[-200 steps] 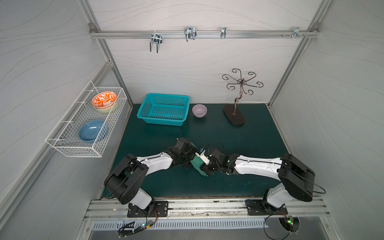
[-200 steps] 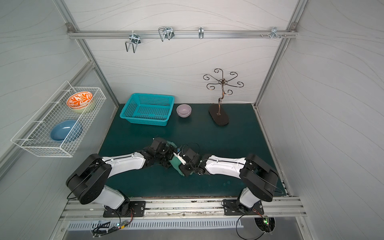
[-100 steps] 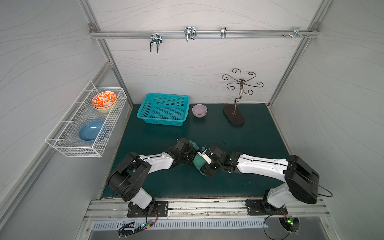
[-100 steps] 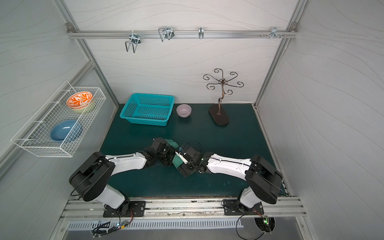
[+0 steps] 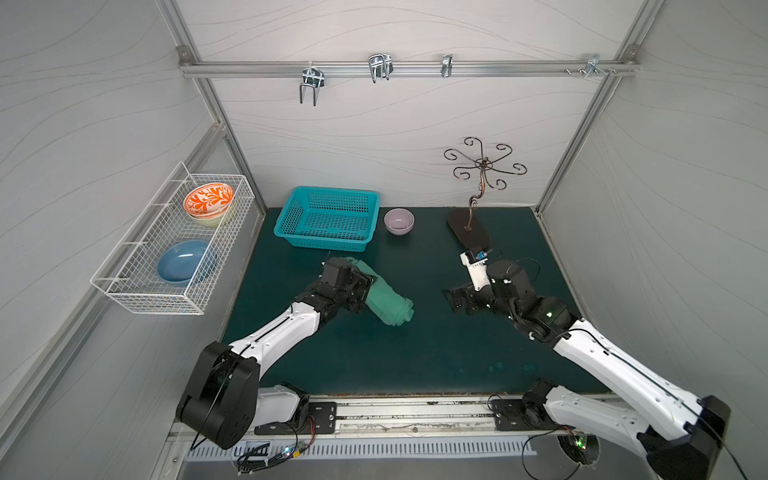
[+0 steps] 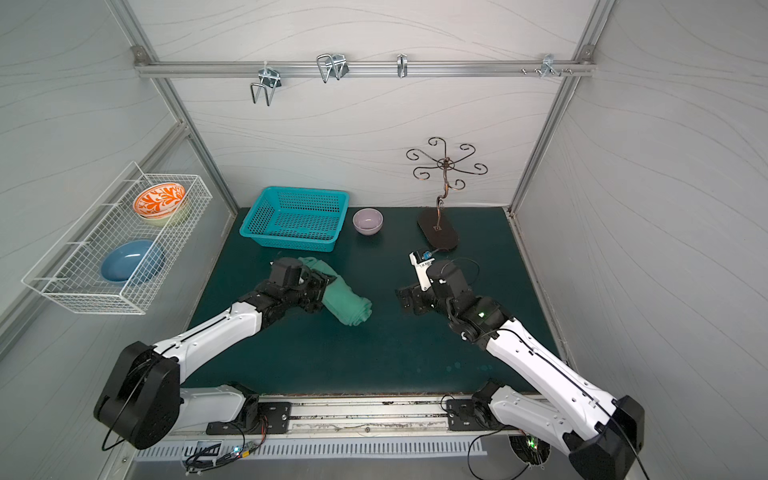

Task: Roll up the long pants
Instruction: Pick up the long pant at the center of the board, then place the long pant in the bin.

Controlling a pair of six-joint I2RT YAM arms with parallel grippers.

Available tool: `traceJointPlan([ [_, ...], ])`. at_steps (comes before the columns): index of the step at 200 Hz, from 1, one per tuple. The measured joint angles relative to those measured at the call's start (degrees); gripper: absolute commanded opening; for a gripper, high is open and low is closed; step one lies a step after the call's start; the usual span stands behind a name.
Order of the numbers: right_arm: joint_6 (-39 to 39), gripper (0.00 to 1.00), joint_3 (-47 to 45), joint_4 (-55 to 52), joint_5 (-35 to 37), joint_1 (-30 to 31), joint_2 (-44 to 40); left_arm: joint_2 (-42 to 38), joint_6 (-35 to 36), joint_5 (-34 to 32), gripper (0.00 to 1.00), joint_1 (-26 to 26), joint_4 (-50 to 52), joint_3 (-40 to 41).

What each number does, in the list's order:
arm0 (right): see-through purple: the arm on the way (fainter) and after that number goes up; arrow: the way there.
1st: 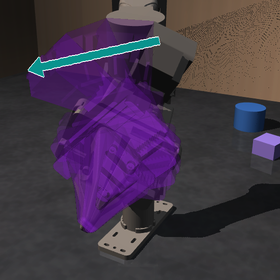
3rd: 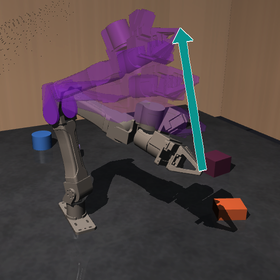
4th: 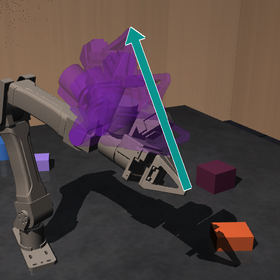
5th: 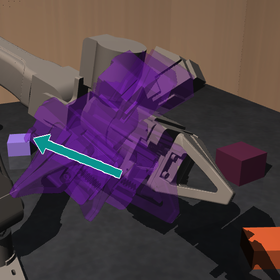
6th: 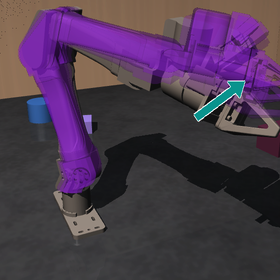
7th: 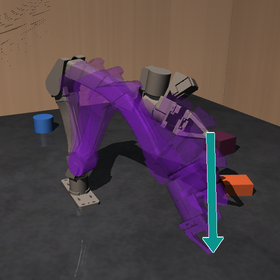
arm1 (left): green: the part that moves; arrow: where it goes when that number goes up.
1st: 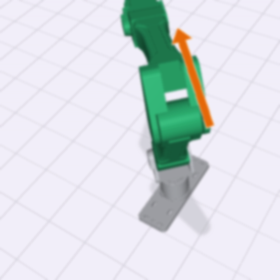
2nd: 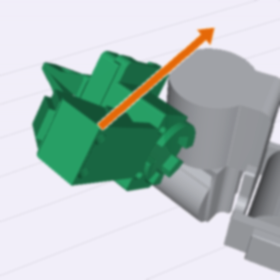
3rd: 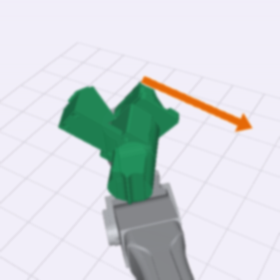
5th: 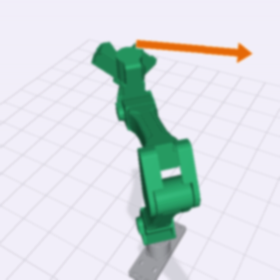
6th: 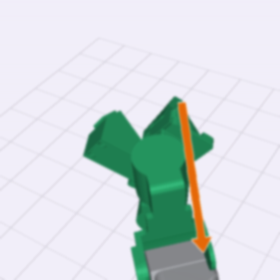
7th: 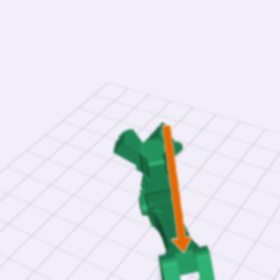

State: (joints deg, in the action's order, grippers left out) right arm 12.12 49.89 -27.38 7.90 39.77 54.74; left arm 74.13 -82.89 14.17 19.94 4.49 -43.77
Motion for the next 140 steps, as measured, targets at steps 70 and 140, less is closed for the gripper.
traceJointPlan([
  [70,0.61,0.99,-2.29,-1.79,-4.68,-8.83,-0.57,11.72,2.16,0.0,0.05,-10.71,0.2,-24.33],
  [140,1.18,0.99,-3.74,-0.28,-8.98,-14.12,0.7,34.01,2.08,-2.32,0.06,-17.03,-0.33,-43.39],
])
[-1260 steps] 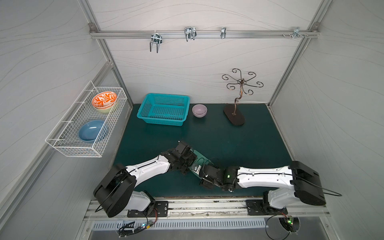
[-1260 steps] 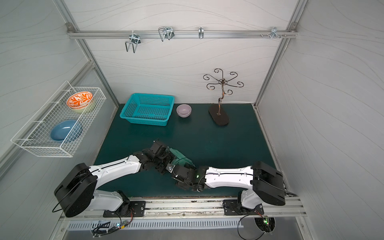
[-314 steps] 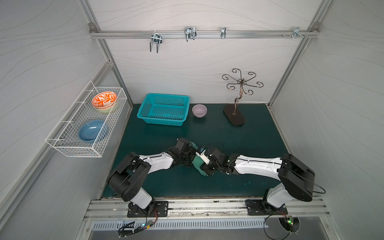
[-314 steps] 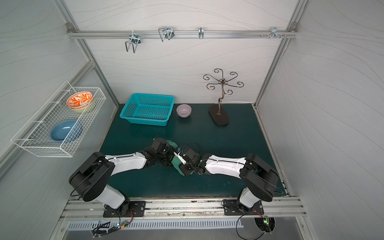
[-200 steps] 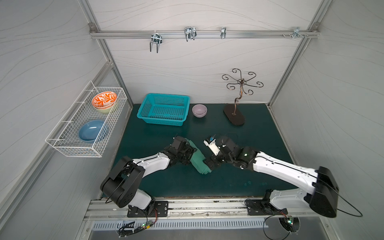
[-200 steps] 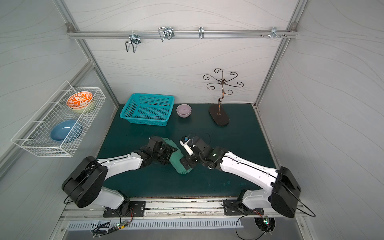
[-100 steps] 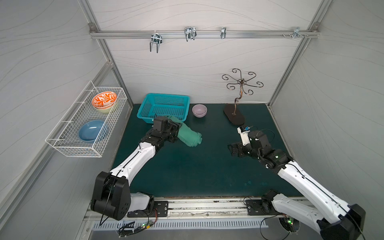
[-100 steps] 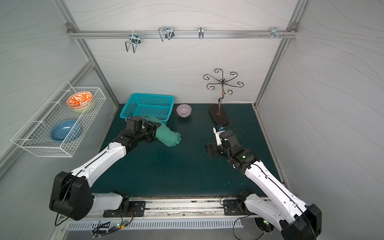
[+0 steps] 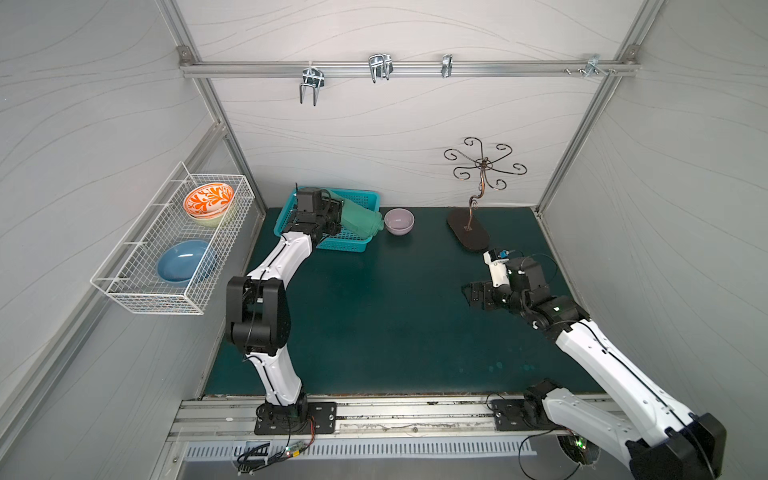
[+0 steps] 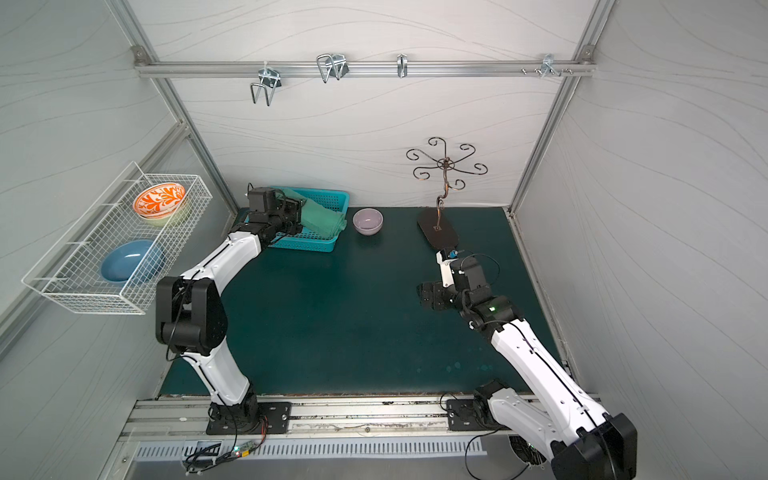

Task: Roll up the long pants
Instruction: Place the long pant in the bin.

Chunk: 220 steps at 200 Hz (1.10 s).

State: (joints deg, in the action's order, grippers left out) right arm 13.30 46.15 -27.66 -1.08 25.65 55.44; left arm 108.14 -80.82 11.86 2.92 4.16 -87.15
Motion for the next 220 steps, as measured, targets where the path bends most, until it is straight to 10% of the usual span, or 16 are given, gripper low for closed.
traceJointPlan([
  [88,0.2,0.99,-0.39,1.68,-2.91,-4.44,6.38,22.69,-1.44,-3.08,0.24,-3.04,6.78,-19.5],
  [138,-0.07,0.99,0.96,1.73,-2.58,-5.64,8.68,27.1,-2.8,-3.98,0.76,-3.04,12.52,-24.5],
  [143,-0.2,0.99,1.07,1.68,-2.47,-5.7,8.68,27.32,-2.89,-4.02,0.99,-3.04,13.07,-24.98],
  [220,-0.9,0.99,1.66,1.7,-1.01,-6.01,8.11,26.03,-3.85,-6.03,1.0,-3.02,18.86,-27.08],
])
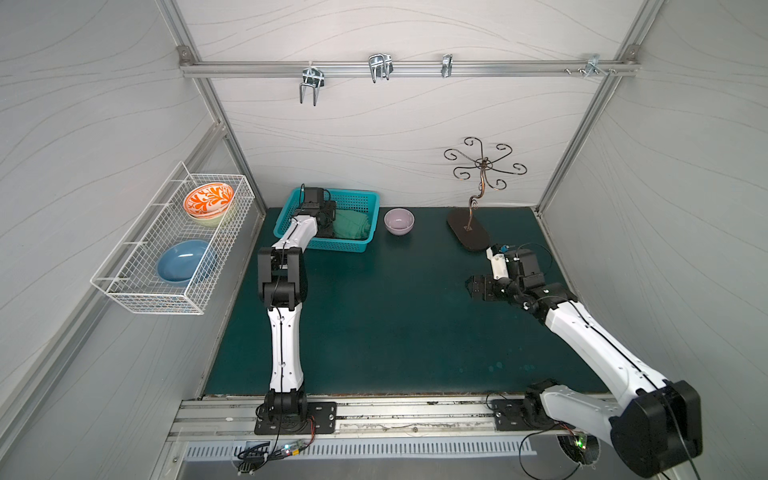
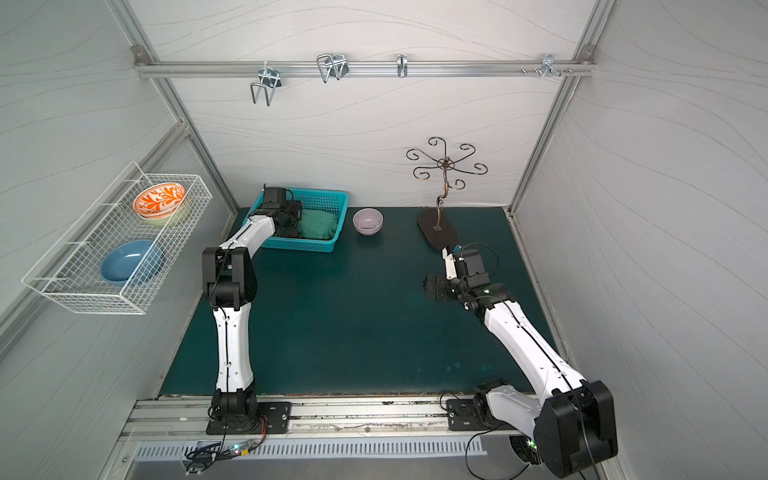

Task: Roll up the long pants
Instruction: Place the long pant in the bin.

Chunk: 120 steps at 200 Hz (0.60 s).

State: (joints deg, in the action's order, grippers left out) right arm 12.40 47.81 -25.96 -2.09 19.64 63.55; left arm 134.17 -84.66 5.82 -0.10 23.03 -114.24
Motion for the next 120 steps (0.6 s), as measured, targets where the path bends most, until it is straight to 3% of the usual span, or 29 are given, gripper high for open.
traceJointPlan([
  [79,0.02,0.99,-1.84,0.07,0.31,-0.07,-4.96,-13.57,-0.5,-4.46,1.0,0.0,7.82,6.8],
  [120,0.17,0.99,-2.56,0.07,0.37,-0.09,-6.54,-22.05,3.37,-7.58,1.0,0.33,11.41,11.74],
])
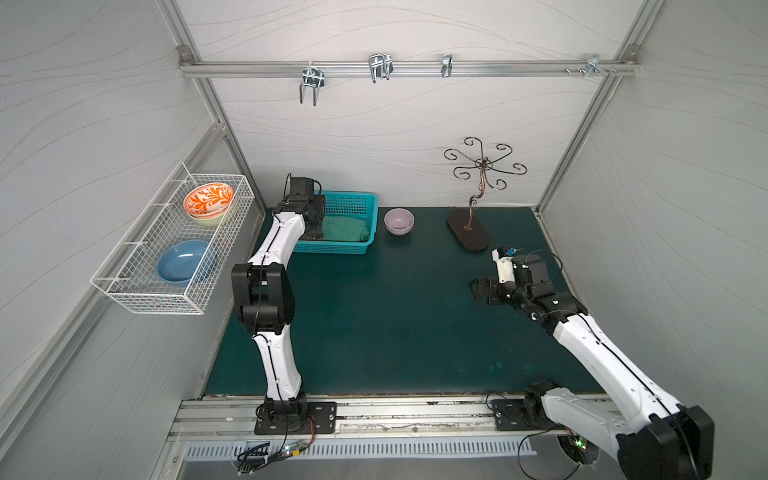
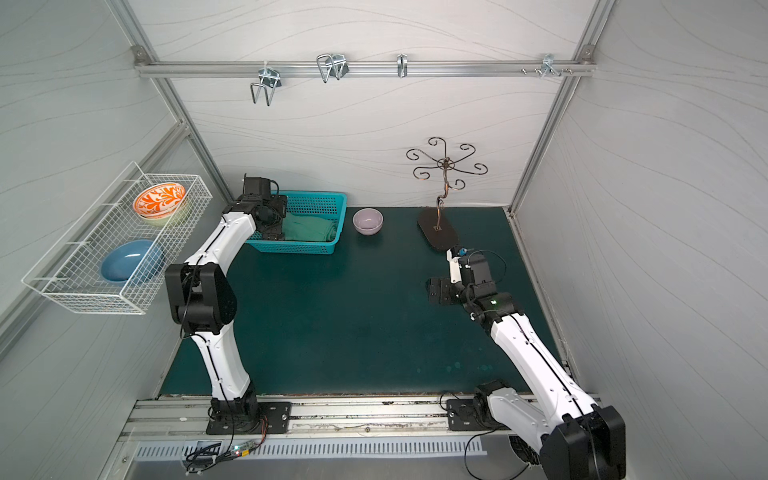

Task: Roll up the long pants
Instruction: Place the long pant in the bin, then reset both arms

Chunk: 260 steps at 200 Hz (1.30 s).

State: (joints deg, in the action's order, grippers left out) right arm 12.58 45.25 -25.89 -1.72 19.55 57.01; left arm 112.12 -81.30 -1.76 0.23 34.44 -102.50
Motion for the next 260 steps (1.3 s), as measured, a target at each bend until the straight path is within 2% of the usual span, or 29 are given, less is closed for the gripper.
traceJointPlan([
  [30,1.16,0.99,-0.85,0.48,0.81,-0.26,-1.95,-9.4,6.27,-4.26,0.99,1.88,0.59,8.9],
  [83,4.17,0.99,-4.04,1.62,3.67,-1.95,-7.34,-32.94,23.61,-13.92,0.95,11.02,-1.51,36.15],
  [113,5.01,0.99,-7.28,3.58,6.62,-3.19,-11.23,-46.18,36.09,-17.94,0.96,11.02,-4.79,53.42],
  [132,4.31,0.99,-9.84,5.14,9.27,-4.0,-12.98,-50.88,44.37,-20.37,0.97,10.4,-7.3,61.64],
  [158,0.04,0.99,-13.49,8.83,12.24,-4.94,-13.64,-52.24,55.39,-21.4,1.0,7.74,-12.35,67.93],
  [184,-4.11,0.99,-18.36,14.75,13.75,-8.35,-13.68,-51.74,63.8,-21.53,0.99,2.05,-22.91,73.0],
  [216,-5.25,0.99,-23.06,22.47,12.74,-15.87,-10.91,-48.15,68.94,-18.99,0.99,-0.09,-39.82,81.05],
  [237,-6.03,0.99,-23.87,28.13,11.3,-16.83,-7.26,-44.09,71.36,-16.31,0.99,-0.09,-49.11,84.02],
  [260,-6.84,0.99,-24.2,35.26,9.07,-16.96,-2.56,-38.97,74.2,-14.6,0.99,-0.09,-59.06,83.78],
])
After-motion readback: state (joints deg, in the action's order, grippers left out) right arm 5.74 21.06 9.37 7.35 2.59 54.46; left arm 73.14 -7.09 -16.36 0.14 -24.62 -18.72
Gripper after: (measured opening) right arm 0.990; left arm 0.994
